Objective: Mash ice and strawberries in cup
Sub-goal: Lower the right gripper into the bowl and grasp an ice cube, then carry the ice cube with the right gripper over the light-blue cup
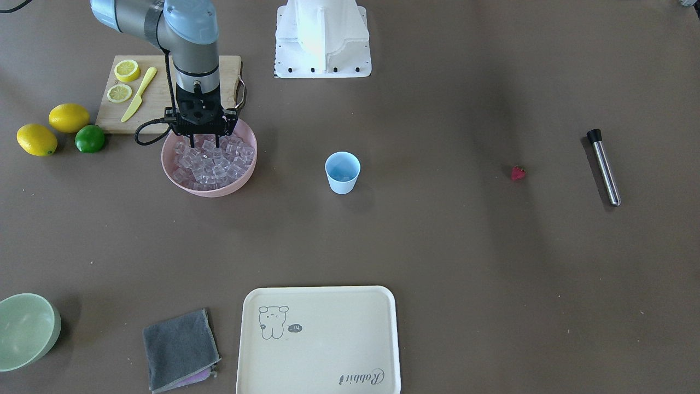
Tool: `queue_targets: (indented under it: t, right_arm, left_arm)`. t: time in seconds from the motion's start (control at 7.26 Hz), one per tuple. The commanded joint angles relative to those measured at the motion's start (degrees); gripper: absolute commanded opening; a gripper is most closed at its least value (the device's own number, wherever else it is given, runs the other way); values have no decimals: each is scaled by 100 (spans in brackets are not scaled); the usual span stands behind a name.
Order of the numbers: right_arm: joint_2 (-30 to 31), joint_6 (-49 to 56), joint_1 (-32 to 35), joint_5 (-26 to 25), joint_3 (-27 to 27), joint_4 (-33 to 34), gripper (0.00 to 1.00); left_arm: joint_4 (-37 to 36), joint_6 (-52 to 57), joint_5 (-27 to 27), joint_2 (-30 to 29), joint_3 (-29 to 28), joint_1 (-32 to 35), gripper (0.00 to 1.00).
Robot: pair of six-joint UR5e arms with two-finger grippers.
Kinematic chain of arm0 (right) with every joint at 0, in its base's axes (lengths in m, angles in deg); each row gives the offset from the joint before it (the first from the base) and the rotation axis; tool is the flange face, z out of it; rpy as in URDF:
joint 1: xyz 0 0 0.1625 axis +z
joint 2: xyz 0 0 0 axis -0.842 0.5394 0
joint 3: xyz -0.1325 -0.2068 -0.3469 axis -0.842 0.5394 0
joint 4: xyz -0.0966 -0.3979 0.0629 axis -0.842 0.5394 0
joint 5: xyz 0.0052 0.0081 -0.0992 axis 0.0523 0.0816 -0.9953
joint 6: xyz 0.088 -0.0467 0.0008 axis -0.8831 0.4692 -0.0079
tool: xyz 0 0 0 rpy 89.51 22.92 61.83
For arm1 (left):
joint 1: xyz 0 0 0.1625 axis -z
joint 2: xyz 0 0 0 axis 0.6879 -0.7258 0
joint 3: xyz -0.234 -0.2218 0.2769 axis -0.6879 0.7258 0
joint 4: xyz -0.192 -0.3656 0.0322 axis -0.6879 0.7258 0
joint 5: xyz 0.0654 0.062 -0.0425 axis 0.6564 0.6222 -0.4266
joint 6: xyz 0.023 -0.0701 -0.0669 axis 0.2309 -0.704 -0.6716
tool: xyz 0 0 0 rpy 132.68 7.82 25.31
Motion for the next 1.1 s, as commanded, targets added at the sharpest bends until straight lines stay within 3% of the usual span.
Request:
queue_targets:
  t: [0.0, 0.41, 0.69, 0.83, 0.96]
  right_arm:
    - [-46, -1, -9, 13, 22, -1, 30]
    - [-46, 0, -18, 21, -13, -19, 25]
    - [-72, 26, 191, 213, -310, 16, 25]
    - [-177, 35, 367, 476, -442, -1, 25]
    - [-717, -9, 430, 548, -226, 7, 25]
  left_arm:
    - [0, 0, -5, 10, 10, 0, 99]
    - [0, 0, -6, 37, 19, 9, 99]
    - [0, 9, -6, 54, 28, 9, 99]
    - [0, 0, 3, 63, 19, 0, 99]
    - [0, 9, 3, 63, 19, 0, 99]
